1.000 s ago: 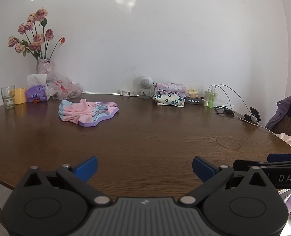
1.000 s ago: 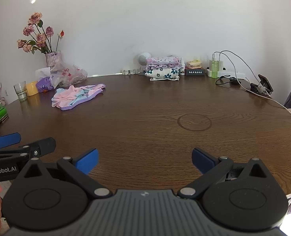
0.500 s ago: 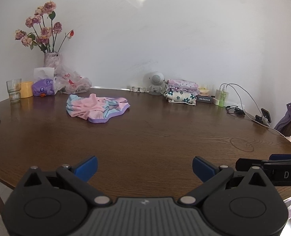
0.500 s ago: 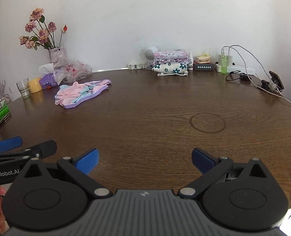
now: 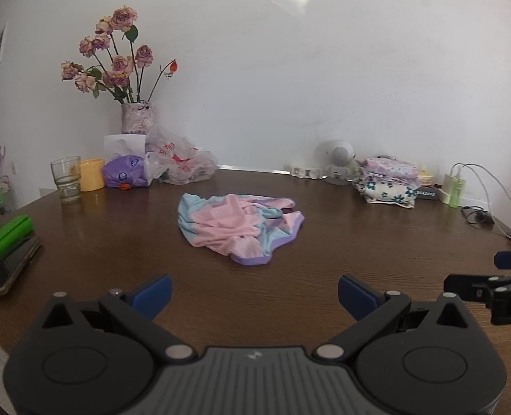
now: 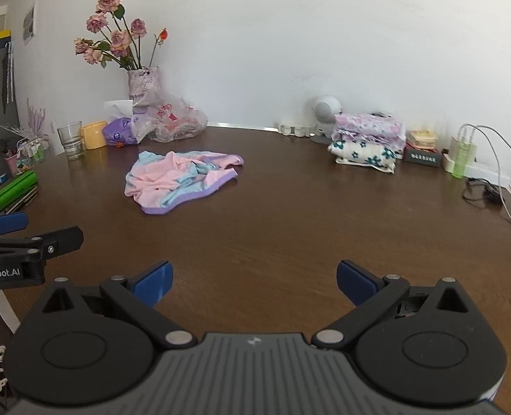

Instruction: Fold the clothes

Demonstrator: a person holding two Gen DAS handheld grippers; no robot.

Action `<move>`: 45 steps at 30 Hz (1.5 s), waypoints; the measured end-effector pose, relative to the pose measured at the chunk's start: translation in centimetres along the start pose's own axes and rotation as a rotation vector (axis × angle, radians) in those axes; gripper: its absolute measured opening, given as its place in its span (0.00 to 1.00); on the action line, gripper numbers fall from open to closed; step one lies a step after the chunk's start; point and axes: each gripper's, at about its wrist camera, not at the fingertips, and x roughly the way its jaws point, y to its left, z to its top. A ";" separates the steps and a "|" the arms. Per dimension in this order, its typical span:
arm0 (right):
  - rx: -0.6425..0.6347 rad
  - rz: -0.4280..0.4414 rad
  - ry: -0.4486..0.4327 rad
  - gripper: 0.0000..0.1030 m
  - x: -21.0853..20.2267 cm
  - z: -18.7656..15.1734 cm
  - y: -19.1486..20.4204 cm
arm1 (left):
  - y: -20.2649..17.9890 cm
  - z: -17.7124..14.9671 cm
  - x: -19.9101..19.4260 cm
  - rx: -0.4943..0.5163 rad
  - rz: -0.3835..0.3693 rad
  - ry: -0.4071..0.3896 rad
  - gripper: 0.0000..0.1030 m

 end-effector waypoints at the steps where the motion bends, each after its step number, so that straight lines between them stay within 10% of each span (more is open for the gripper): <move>1: -0.017 0.016 0.002 1.00 1.0 1.2 0.1 | 0.6 0.9 0.9 -0.006 0.008 0.009 1.00; 13: -0.090 0.174 0.170 0.92 18.3 13.8 2.4 | 5.9 9.1 15.8 -0.011 0.134 0.115 1.00; 23: -0.074 0.228 0.305 0.50 32.2 14.9 3.9 | 7.5 8.7 27.2 0.044 0.086 0.288 0.98; 27: -0.063 0.270 0.367 0.12 34.7 14.6 4.5 | 8.1 8.2 29.1 0.004 0.016 0.347 0.69; 31: 0.004 0.291 0.328 0.03 33.0 15.3 3.2 | 8.1 8.9 27.8 -0.025 -0.109 0.337 0.13; 40: 0.063 0.230 0.102 0.00 18.3 18.2 -5.0 | 2.5 11.5 14.5 0.190 -0.269 0.109 0.08; 45: 0.019 0.191 0.177 0.03 12.0 14.4 -7.4 | -2.8 7.6 7.4 0.276 -0.401 0.111 0.08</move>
